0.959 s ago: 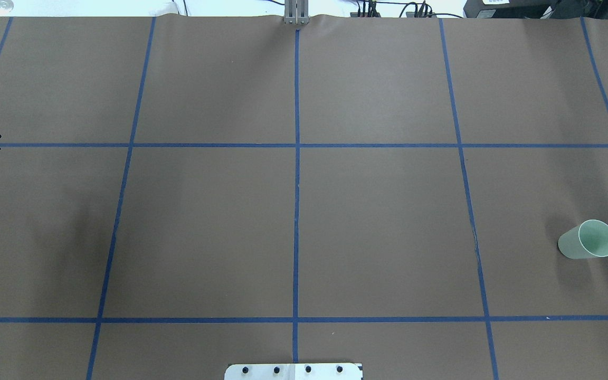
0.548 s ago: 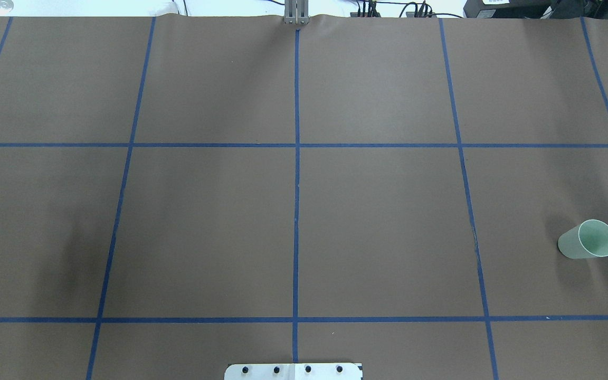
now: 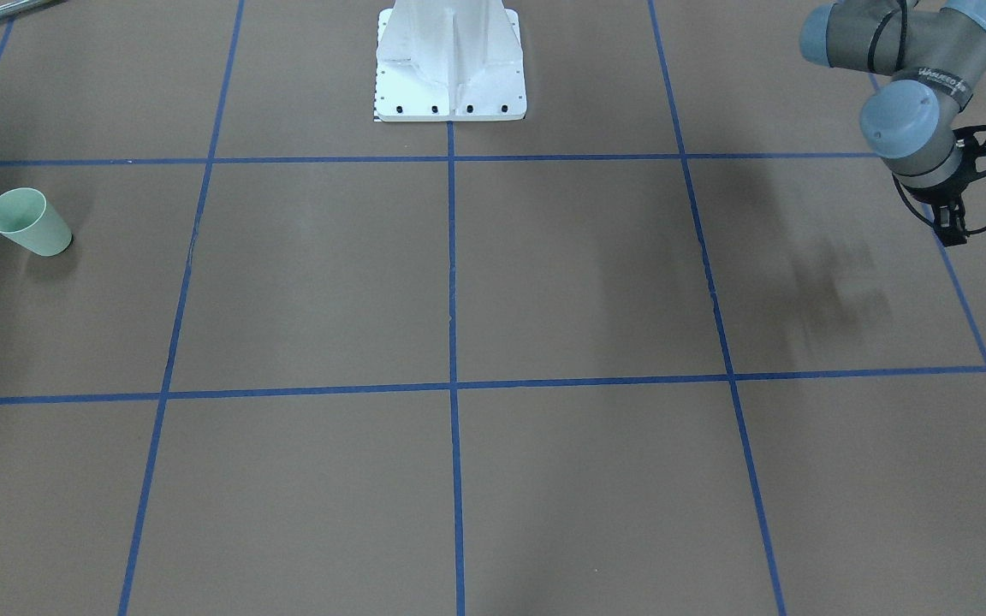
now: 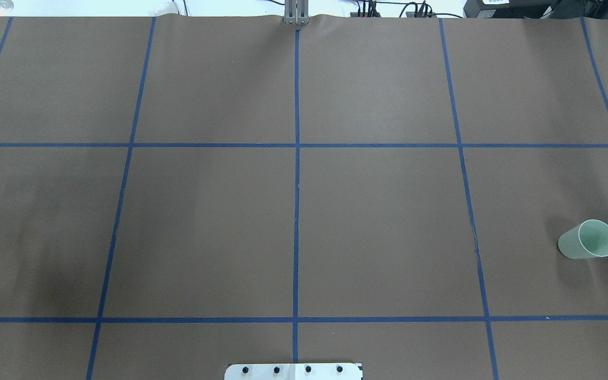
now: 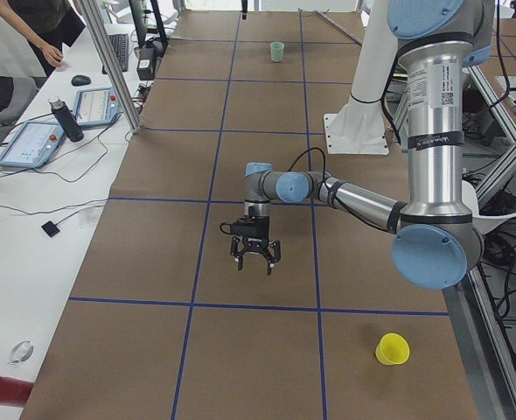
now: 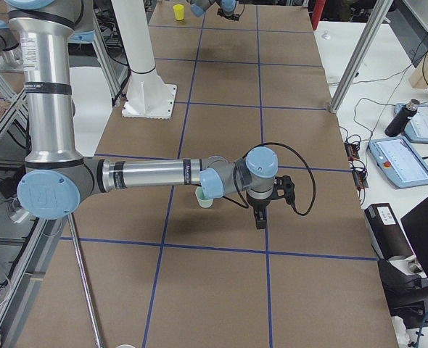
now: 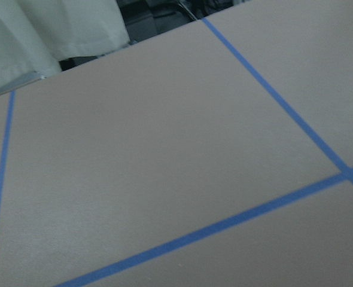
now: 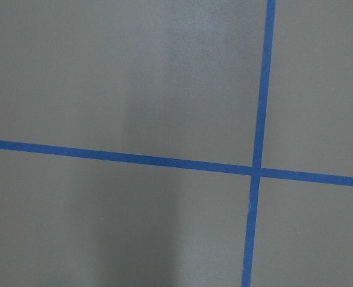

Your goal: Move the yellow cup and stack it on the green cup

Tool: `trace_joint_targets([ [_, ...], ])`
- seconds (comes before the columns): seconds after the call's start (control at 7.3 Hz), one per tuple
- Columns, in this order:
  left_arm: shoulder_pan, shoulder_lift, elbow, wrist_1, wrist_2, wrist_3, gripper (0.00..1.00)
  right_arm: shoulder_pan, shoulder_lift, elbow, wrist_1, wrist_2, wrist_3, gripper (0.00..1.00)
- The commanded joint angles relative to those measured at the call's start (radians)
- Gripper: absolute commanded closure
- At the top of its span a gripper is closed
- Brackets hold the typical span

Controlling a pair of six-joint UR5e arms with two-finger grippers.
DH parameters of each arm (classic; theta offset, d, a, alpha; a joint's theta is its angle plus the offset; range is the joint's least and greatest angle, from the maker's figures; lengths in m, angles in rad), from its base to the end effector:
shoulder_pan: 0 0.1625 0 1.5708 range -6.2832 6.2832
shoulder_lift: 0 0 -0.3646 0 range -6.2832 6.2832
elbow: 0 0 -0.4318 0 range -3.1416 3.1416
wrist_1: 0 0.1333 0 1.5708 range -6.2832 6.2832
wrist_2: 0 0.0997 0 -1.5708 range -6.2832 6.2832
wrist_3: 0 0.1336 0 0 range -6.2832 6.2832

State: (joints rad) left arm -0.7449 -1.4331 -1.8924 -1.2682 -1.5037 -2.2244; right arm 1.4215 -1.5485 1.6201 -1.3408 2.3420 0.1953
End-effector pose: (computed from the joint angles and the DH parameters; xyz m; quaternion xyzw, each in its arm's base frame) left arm 0.2400 -0.4148 0.5889 0.0307 -0.0607 -0.6406 0.7648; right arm -0.0439 -0.5622 0.5580 0.0734 -0.3902 -0.0354 0.9171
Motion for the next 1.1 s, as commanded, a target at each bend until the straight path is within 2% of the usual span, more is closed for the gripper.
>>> trace_joint_targets([
  [0.0,0.09,0.069,0.029,0.087,0.013,-0.235,0.0,-0.022,0.002,0.023,0.011,-0.018,0.032,0.0],
  [0.14,0.099,0.072,0.029,0.177,-0.031,-0.306,0.01,-0.036,0.002,0.024,0.012,-0.029,0.032,0.0],
  [0.41,0.145,0.097,0.032,0.254,-0.139,-0.409,0.01,-0.056,0.002,0.041,0.012,-0.029,0.032,0.0],
  [0.55,0.156,0.089,0.035,0.265,-0.229,-0.446,0.01,-0.059,0.002,0.047,0.012,-0.03,0.032,0.0],
  [0.82,0.217,0.092,0.077,0.293,-0.327,-0.553,0.01,-0.064,0.001,0.061,0.011,-0.032,0.032,0.0],
  [0.96,0.237,0.105,0.085,0.291,-0.348,-0.579,0.01,-0.064,-0.002,0.061,0.012,-0.032,0.032,0.0],
])
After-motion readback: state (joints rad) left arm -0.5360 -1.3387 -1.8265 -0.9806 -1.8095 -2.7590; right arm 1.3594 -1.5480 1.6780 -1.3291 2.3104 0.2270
